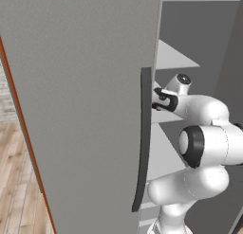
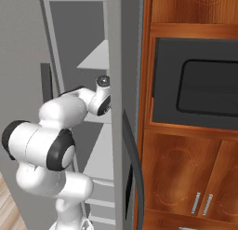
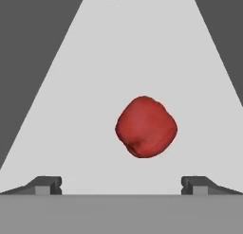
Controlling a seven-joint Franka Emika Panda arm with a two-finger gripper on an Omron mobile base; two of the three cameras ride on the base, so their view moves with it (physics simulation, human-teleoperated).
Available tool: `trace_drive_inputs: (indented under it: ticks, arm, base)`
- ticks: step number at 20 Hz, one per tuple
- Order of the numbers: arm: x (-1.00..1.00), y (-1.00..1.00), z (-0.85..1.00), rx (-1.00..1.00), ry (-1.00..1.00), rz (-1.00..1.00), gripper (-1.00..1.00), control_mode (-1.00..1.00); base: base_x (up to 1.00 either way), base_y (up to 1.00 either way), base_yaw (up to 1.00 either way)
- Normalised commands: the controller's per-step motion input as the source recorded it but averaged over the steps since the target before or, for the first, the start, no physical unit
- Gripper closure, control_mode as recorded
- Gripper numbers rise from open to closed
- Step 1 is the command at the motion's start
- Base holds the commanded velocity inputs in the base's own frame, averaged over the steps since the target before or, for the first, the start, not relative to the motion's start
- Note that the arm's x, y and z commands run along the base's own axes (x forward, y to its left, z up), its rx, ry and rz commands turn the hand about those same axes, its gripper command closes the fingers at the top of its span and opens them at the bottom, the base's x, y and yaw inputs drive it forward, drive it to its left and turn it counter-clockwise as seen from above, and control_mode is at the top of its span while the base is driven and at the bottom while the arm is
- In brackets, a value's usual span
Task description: Take the bell pepper and corn out of the freezer and place them in the tupperware container on the counter. Then put the tupperware containing the vegetables back in the freezer.
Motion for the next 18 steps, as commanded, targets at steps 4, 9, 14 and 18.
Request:
trace_drive_inputs:
  ticks: [4, 9, 14, 18]
  arm:
    - [0.52, 0.00, -0.24, 0.00, 0.01, 0.00, -1.00, -1.00]
    - [0.48, -0.01, -0.31, 0.00, 0.03, 0.00, -1.00, -1.00]
    - [0.38, -0.11, -0.30, 0.00, 0.01, 0.00, -1.00, -1.00]
    - [0.00, -0.24, -0.43, 0.00, 0.00, -0.07, -1.00, -1.00]
  base:
    - [0.00, 0.00, 0.00]
    - [0.00, 0.00, 0.00]
    - [0.00, 0.00, 0.00]
    - [0.00, 0.00, 0.00]
